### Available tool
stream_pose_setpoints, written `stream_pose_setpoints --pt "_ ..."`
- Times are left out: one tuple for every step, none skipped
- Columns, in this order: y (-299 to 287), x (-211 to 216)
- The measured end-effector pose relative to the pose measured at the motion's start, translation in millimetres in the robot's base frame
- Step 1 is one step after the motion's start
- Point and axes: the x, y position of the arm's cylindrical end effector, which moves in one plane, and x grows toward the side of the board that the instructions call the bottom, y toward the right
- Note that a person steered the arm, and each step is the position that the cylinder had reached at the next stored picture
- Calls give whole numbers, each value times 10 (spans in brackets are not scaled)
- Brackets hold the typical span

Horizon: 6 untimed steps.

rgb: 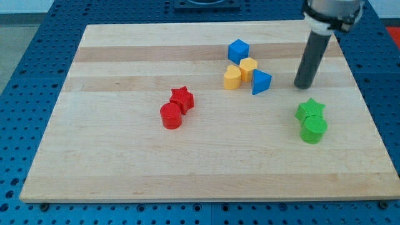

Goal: Move the blue triangle towards right center

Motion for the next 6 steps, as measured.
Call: stream_pose_setpoints --pt "-493 304" --pt "-1195 258" --pt "-1346 129" --pt "-1011 -139" --pt "-422 -285" --pt "-130 -362"
